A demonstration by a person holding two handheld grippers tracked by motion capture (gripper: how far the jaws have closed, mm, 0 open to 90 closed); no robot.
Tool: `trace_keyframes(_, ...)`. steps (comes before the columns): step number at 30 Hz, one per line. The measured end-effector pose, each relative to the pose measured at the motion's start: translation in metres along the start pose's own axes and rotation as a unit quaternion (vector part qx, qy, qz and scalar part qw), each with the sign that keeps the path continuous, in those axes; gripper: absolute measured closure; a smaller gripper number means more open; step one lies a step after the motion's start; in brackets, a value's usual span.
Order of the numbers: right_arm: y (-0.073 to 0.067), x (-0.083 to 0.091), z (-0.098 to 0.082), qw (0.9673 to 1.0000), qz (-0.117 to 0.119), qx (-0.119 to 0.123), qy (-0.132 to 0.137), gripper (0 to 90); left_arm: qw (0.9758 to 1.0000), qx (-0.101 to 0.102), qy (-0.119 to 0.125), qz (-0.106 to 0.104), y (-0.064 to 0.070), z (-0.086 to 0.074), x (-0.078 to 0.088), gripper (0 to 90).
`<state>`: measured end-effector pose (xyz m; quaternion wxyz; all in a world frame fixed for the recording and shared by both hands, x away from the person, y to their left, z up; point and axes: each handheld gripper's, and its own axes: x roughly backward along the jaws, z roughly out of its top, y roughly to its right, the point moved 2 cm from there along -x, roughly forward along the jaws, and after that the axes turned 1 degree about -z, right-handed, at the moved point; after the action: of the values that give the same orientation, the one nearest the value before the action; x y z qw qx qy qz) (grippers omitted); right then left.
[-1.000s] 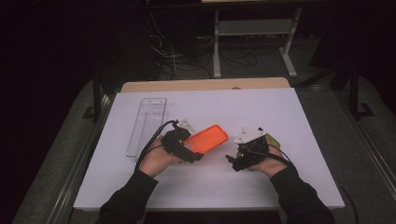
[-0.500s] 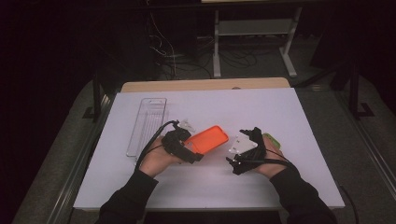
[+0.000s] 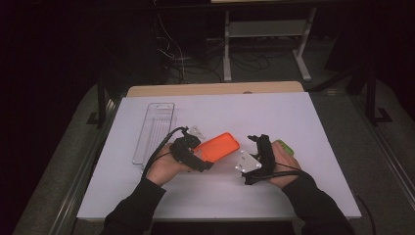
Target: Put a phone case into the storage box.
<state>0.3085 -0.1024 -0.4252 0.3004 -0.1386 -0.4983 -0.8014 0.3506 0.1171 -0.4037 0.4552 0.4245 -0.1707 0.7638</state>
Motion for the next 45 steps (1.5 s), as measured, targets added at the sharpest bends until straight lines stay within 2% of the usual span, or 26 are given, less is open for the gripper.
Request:
trace_keyframes(3,-0.002,0.0,0.002,0.9993,-0.014,0.034,0.006,0.0,1.0,-0.001,-0.002,0.0,0.0,0.0,0.0,15.9)
trace_keyframes(6,-0.005,0.001,0.004,0.9987,-0.025,0.045,0.002,0.0,1.0,0.008,0.001,-0.004,0.001,0.0,-0.001,16.0)
trace_keyframes(9,-0.007,0.0,0.004,0.9977,-0.033,0.06,0.002,0.0,1.0,0.0,-0.005,-0.003,0.0,-0.001,0.0,16.0)
trace_keyframes(10,-0.008,0.0,0.005,0.9962,-0.04,0.077,-0.002,0.0,0.9998,-0.011,-0.014,-0.003,-0.002,-0.001,0.001,16.0)
trace_keyframes(12,-0.008,0.0,0.005,0.9956,-0.044,0.082,-0.002,0.0,0.9998,-0.011,-0.015,-0.003,-0.002,-0.001,0.001,16.0)
trace_keyframes(13,-0.009,-0.001,0.006,0.9942,-0.053,0.094,0.001,0.0,0.9999,-0.009,-0.013,-0.003,-0.002,-0.001,0.001,16.0)
trace_keyframes(16,-0.011,-0.001,0.007,0.9932,-0.063,0.098,0.005,0.0,0.9999,-0.005,-0.01,-0.004,-0.001,-0.001,0.0,16.0)
trace_keyframes(17,-0.011,-0.001,0.008,0.9913,-0.067,0.113,0.003,0.0,1.0,-0.001,-0.007,-0.004,-0.001,-0.001,0.0,16.0)
trace_keyframes(19,-0.013,-0.002,0.009,0.992,-0.068,0.106,0.007,0.0,0.9999,-0.005,-0.009,-0.005,-0.001,0.0,0.0,16.0)
trace_keyframes(23,-0.014,-0.003,0.011,0.9912,-0.07,0.112,0.007,0.0,0.9998,-0.007,-0.011,-0.012,-0.001,0.0,0.0,16.0)
trace_keyframes(29,-0.015,-0.004,0.017,0.9884,-0.086,0.124,0.015,5.5,0.9997,-0.018,-0.015,-0.01,-0.002,0.0,0.001,16.0)
trace_keyframes(33,-0.017,-0.006,0.022,0.9861,-0.099,0.132,0.02,10.0,0.9997,-0.013,-0.014,-0.014,-0.001,0.0,0.001,15.9)
trace_keyframes(34,-0.015,-0.008,0.025,0.982,-0.105,0.154,0.028,12.9,0.9998,-0.006,-0.008,-0.014,0.0,0.001,0.001,15.9)
trace_keyframes(36,-0.015,-0.007,0.027,0.9817,-0.103,0.158,0.021,14.3,0.9999,-0.007,-0.006,-0.012,0.0,0.001,0.002,16.0)
trace_keyframes(37,-0.015,-0.008,0.028,0.9808,-0.107,0.162,0.022,16.3,0.9999,0.002,0.002,-0.011,0.001,0.001,0.001,16.0)
trace_keyframes(38,-0.015,-0.008,0.028,0.9808,-0.107,0.162,0.022,16.3,0.9999,0.002,0.002,-0.011,0.001,0.001,0.001,16.0)
trace_keyframes(39,-0.015,-0.008,0.029,0.9794,-0.108,0.169,0.025,20.9,0.9999,-0.001,0.002,-0.01,0.0,0.001,0.002,15.9)
trace_keyframes(44,-0.02,-0.012,0.033,0.9763,-0.11,0.184,0.034,27.5,0.9999,0.002,0.003,-0.011,0.001,0.001,0.001,16.0)
trace_keyframes(45,-0.023,-0.014,0.035,0.9746,-0.098,0.2,0.028,31.3,0.9999,0.003,0.004,-0.012,0.001,0.001,0.001,15.9)
